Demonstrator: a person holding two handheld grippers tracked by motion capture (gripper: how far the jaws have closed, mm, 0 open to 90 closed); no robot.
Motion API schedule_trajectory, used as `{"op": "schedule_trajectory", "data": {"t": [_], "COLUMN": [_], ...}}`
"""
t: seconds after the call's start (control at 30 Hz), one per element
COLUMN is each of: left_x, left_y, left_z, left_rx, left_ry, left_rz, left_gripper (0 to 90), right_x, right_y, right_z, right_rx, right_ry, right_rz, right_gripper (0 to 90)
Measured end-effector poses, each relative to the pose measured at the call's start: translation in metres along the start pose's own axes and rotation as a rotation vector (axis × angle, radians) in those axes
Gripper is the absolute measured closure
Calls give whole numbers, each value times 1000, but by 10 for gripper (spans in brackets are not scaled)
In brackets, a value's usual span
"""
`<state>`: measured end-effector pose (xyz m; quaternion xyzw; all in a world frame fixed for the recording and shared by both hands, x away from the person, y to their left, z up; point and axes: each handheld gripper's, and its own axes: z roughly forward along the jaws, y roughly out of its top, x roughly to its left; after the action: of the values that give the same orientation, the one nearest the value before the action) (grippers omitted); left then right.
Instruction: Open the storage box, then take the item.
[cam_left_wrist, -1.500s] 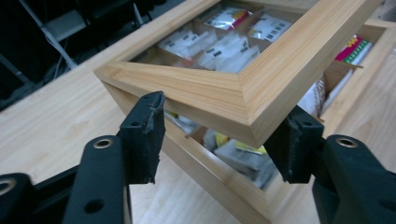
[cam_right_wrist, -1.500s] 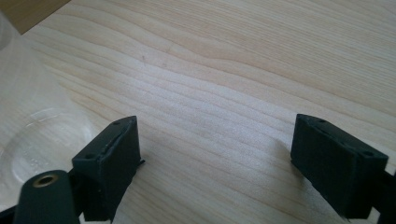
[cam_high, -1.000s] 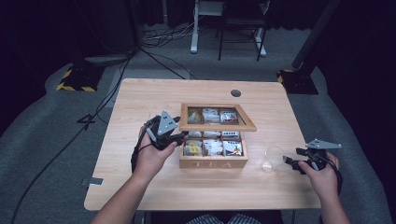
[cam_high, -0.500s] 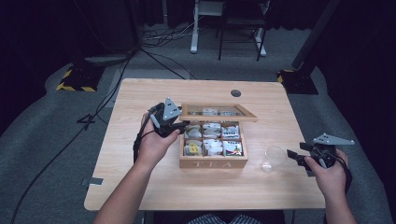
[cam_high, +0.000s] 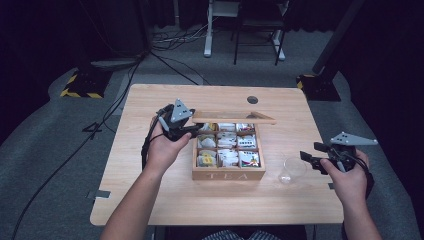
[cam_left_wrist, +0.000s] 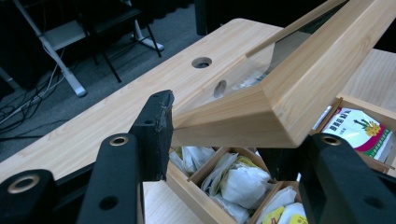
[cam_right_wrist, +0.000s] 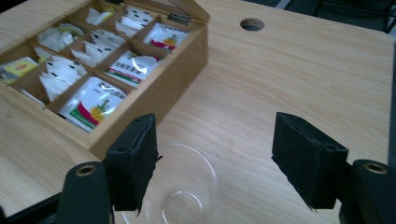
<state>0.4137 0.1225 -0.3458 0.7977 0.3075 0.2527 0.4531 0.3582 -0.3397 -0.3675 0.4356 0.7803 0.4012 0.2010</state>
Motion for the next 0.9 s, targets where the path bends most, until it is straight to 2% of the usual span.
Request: {"op": "schedule_trajectory", "data": {"t": [0.1,0.3,0.43,0.5,0.63,0.77,0.83,0.9], "left_x": [1,5,6,7,8,9,9,9], "left_y": [1,3,5,6,7,7,7,6], "left_z": [1,2,2,2,2,3,3,3], "left_rx": [-4,-6,0,5,6,8,7,7], "left_ry": [-8,-23,-29,-31,-35,-41,-43,-48], "left_rz": [-4,-15,-22,-15,-18,-20,-18,-16], "left_gripper": [505,507,508,509,510,510,510,509], "right_x": [13,23,36,38,54,65,76,80], "right_y": [14,29,35,36,44,49,52,53], "right_z": [3,10,21,24,34,41,51,54], "right_rx": [-12,-16,-26,-33,-41,-40,-43,-39], "right_ry": [27,41,73,85,108,119,121,124], "right_rz": [-27,-51,-30,-30,-34,-41,-20,-25], "right_gripper": [315,312,300,299,291,254,235,235]}}
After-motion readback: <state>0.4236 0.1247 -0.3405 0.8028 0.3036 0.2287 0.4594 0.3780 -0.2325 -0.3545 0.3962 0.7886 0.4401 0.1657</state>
